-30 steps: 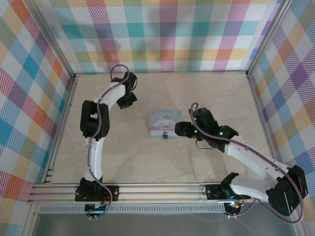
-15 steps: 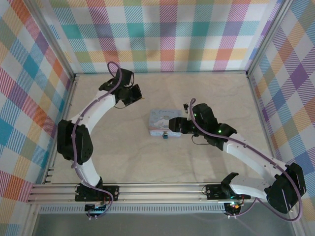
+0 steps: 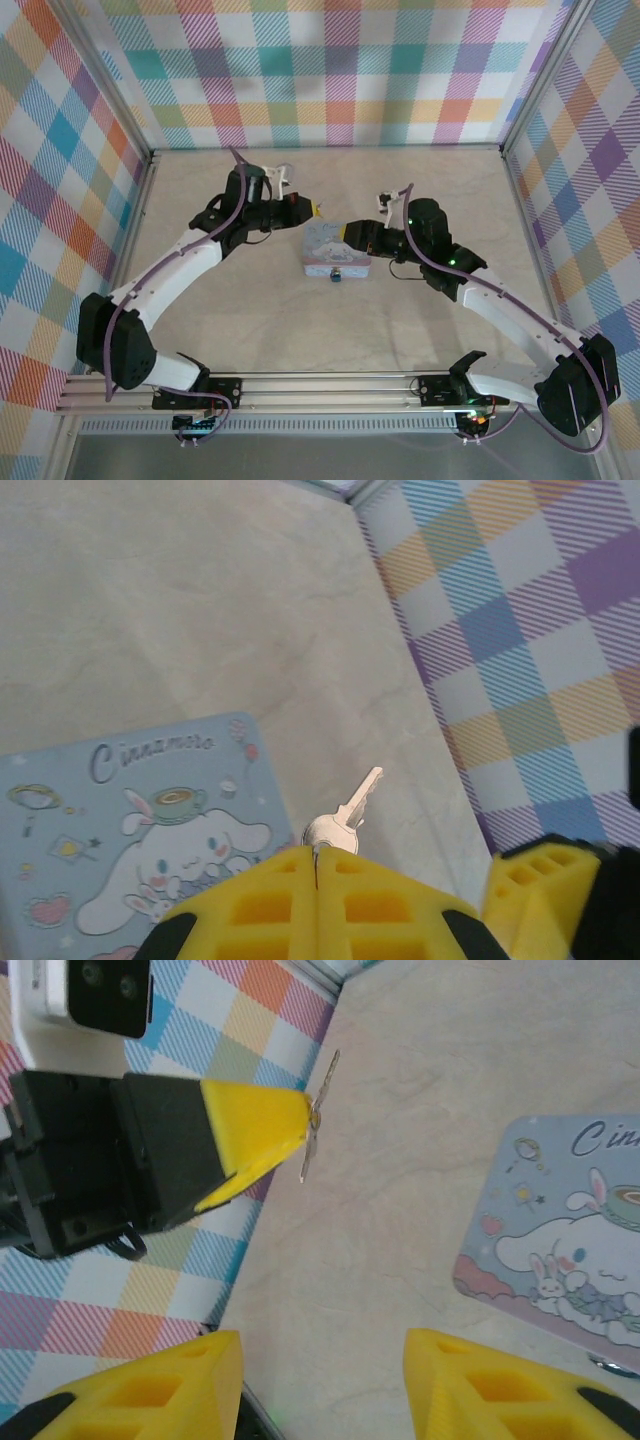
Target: Unlock the padlock with the key
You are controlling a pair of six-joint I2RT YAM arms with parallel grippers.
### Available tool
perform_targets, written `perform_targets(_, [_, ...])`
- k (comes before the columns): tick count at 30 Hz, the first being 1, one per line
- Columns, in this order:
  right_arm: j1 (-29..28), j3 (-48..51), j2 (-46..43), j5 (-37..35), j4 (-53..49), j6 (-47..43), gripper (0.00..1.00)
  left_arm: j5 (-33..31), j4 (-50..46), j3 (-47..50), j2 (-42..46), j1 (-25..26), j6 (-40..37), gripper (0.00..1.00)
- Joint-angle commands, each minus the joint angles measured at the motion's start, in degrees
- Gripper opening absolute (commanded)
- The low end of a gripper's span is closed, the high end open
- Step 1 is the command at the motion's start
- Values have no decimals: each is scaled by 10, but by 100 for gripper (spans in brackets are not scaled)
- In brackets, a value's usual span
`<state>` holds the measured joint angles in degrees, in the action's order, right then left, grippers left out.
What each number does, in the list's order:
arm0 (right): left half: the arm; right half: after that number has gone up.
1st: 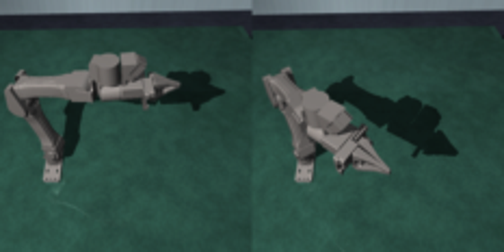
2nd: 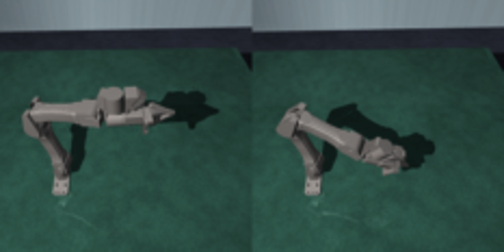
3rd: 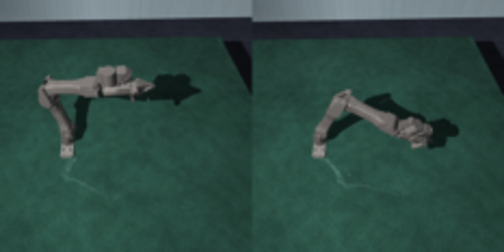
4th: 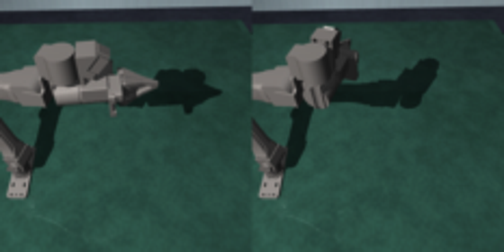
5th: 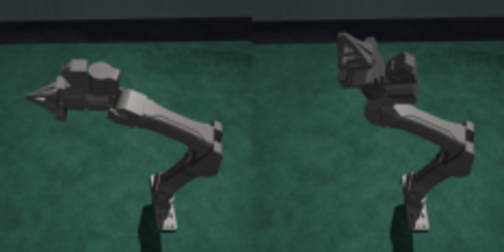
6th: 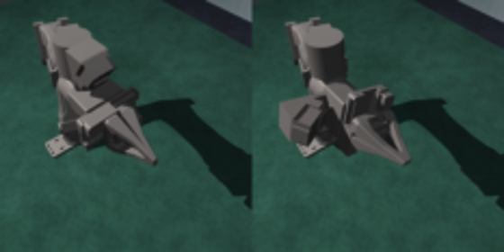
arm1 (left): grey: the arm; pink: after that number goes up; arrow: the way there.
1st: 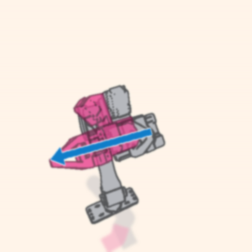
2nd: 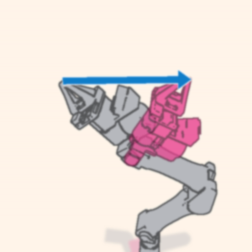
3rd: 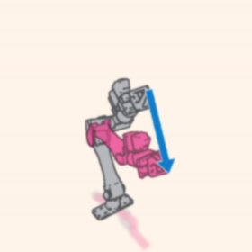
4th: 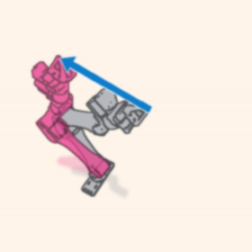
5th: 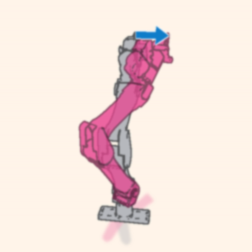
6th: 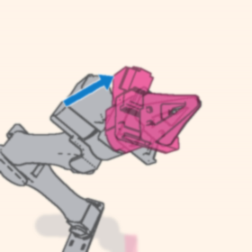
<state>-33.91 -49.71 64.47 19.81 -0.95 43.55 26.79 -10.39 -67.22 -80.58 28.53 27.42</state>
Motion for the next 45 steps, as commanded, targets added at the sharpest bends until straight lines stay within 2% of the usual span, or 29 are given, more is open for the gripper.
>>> perform_targets(1, [2, -5, 6, 21, 48, 23, 44, 13, 34, 11, 21, 23, -26, 0])
perform_targets(5, [2, -13, 14, 6, 48, 25, 43, 2, 30, 18, 32, 45, -40, 0])
perform_targets(11, [6, -25, 17, -26, 46, 29, 46, -1, 38, 36, 50, 65, -40, 0])
perform_targets(21, [11, -43, 39, -19, 53, 37, 44, -6, 39, 39, 66, 82, -45, 0])
perform_targets(30, [11, -50, 44, -16, 59, 38, 28, -14, 44, 48, 74, 94, -44, 0])
perform_targets(32, [11, -50, 45, -15, 60, 39, 21, -16, 44, 50, 76, 95, -44, 0])
perform_targets(34, [11, -51, 47, -12, 61, 39, 18, -16, 44, 50, 77, 96, -45, 0])
perform_targets(38, [13, -58, 52, -3, 55, 31, 3, -19, 44, 53, 79, 97, -46, 0])
perform_targets(40, [13, -66, 54, -2, 41, 22, 1, -22, 40, 53, 80, 97, -47, 0])
perform_targets(41, [14, -70, 55, 0, 34, 16, 1, -27, 36, 53, 81, 97, -48, 1])
perform_targets(43, [22, -79, 54, 9, 9, -1, 1, -44, 21, 52, 86, 97, -50, 20])
perform_targets(45, [36, -93, 54, 33, -21, -20, 0, -45, 10, 51, 92, 96, -56, 30])
